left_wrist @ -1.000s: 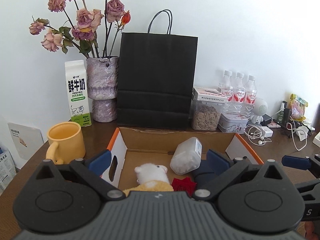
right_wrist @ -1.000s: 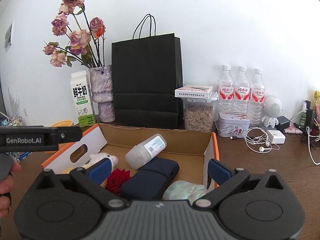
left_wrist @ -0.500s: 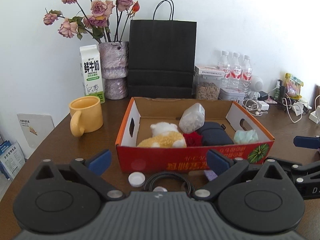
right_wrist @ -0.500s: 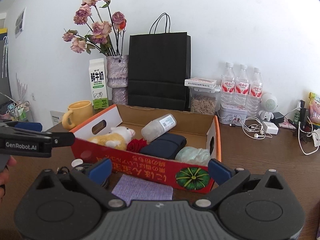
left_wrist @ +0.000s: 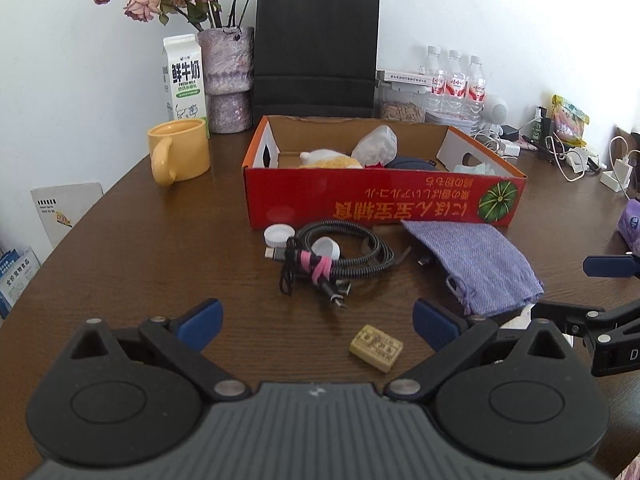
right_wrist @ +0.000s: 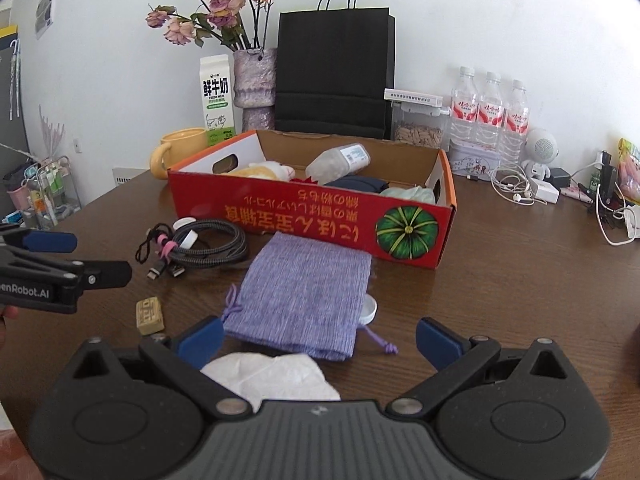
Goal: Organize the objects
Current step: 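Withdraw both tools from the box toward the white tissue bundle, then grasp the white tissue bundle with the right tool while the left tool approaches the tan block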
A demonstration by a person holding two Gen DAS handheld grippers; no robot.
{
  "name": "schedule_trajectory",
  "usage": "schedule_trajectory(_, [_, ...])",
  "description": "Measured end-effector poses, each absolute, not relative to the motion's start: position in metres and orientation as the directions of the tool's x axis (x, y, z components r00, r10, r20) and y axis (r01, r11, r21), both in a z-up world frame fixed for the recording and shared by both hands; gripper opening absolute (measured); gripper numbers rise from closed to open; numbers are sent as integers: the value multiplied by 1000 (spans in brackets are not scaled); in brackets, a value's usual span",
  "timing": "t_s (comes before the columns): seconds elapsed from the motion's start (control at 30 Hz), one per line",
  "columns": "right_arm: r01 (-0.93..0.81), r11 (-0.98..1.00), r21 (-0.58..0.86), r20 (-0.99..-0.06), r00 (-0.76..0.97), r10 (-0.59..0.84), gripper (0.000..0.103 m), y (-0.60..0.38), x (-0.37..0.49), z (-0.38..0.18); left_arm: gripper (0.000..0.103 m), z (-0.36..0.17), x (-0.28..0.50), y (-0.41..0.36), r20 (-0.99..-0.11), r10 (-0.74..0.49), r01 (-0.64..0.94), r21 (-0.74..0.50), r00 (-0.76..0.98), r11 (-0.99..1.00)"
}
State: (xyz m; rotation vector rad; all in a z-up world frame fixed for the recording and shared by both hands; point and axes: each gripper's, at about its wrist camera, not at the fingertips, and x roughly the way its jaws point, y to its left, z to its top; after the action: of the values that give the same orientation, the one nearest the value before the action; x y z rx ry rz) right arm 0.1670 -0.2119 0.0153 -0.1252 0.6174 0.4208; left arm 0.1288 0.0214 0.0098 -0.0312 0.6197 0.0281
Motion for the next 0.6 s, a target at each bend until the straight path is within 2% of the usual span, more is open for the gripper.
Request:
schedule_trajectory(0.37, [-460,887,37,-646,667,372,103,-200,131,-3,103,-5,103,12,-620,-6,-26,-42,784,999])
schedule_trajectory(0.6, [-444,896,9,-661,669,339,103,-195,128,-9,103,-11,103,13,-635,-9,-39,-62,772,997])
